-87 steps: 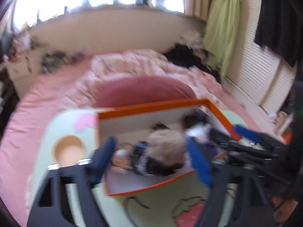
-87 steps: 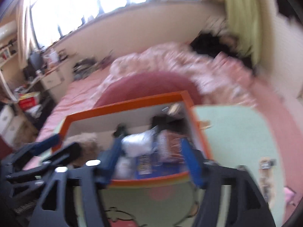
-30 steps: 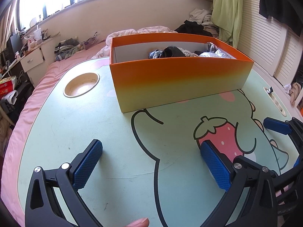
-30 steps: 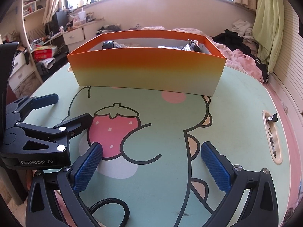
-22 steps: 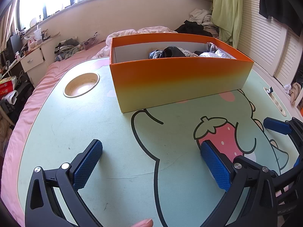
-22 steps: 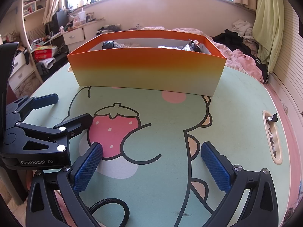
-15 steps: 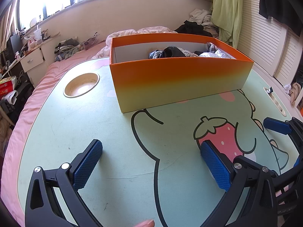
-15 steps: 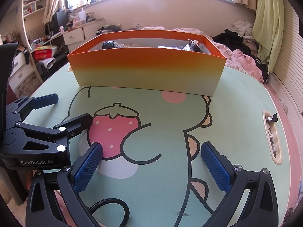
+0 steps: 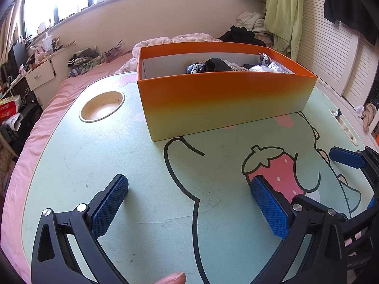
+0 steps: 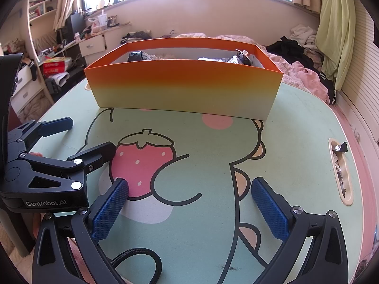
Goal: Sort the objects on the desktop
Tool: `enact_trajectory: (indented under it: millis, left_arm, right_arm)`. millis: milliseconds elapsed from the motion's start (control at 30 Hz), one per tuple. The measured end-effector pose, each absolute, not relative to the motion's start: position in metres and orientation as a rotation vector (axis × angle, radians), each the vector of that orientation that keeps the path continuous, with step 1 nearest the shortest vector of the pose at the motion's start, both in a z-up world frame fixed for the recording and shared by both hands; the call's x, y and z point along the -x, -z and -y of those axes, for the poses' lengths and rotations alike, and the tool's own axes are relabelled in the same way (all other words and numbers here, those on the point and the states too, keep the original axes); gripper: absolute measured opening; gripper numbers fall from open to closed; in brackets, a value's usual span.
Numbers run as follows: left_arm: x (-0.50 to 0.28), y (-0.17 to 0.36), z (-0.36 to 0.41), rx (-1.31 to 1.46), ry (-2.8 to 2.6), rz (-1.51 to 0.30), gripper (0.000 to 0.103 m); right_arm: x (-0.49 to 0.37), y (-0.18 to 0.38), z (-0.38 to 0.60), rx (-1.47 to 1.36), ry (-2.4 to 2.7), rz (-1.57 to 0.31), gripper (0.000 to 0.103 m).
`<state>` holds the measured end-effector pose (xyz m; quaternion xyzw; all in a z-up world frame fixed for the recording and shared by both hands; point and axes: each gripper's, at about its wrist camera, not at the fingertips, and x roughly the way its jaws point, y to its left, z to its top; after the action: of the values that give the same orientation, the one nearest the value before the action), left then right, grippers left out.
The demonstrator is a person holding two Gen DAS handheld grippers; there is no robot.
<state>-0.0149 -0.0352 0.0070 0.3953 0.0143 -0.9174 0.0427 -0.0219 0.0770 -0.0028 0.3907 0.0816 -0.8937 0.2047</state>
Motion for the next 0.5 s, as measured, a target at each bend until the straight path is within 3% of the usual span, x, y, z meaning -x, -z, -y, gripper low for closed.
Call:
enact_trajectory:
  millis: [500]
  left_arm:
    - [0.0139, -0.0065, 0.0340, -1.209, 2.808, -0.043, 0.103]
  right_arm:
    - [0.0219, 0.0027, -0.0772, -1.089, 2.492, -0.227, 0.103]
